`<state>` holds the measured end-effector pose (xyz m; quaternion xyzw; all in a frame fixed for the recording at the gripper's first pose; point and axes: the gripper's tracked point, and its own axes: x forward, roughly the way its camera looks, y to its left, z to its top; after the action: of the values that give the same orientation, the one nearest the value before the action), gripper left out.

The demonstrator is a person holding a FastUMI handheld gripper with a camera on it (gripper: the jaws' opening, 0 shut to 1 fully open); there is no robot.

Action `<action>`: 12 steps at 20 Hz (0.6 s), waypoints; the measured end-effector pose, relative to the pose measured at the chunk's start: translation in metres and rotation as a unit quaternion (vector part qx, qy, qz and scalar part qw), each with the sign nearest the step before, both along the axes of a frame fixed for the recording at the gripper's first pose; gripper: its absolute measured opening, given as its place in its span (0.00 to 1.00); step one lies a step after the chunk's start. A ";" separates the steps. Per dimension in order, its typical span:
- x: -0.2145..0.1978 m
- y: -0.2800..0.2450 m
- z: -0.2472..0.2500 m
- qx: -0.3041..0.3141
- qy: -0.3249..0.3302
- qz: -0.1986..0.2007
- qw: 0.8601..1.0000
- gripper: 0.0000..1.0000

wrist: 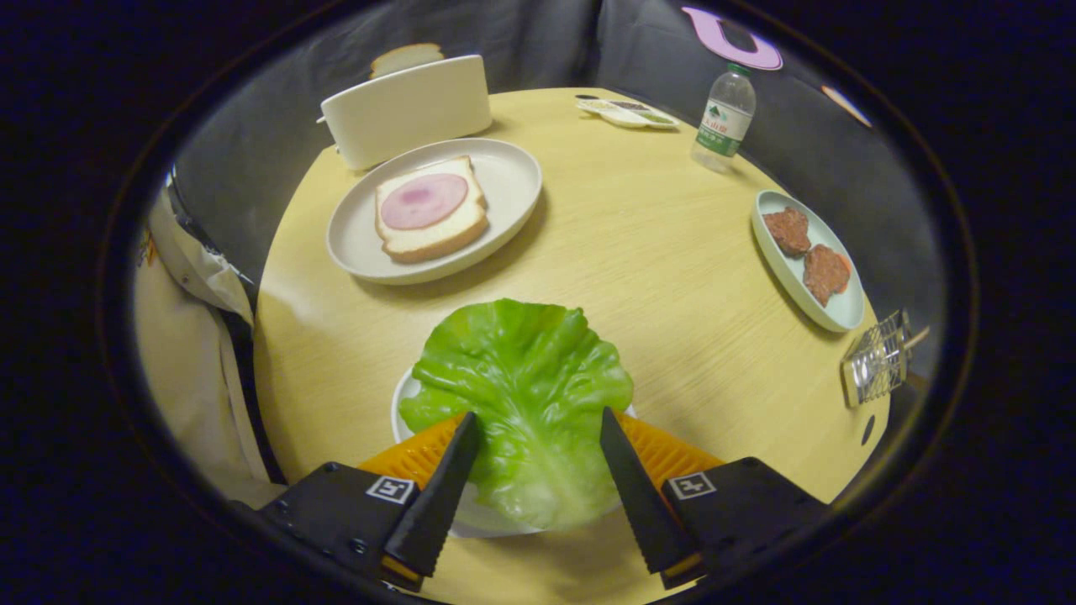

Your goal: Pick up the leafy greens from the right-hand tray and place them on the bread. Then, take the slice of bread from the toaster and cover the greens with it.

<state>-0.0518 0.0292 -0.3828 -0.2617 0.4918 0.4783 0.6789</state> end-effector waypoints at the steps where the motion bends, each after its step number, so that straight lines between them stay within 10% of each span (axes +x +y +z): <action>1: -0.001 0.001 0.001 -0.001 0.004 -0.002 1.000 0.92; 12: -0.012 0.007 0.005 -0.011 -0.006 0.013 1.000 0.17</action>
<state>-0.0634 0.0359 -0.3773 -0.2787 0.4894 0.4800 0.6726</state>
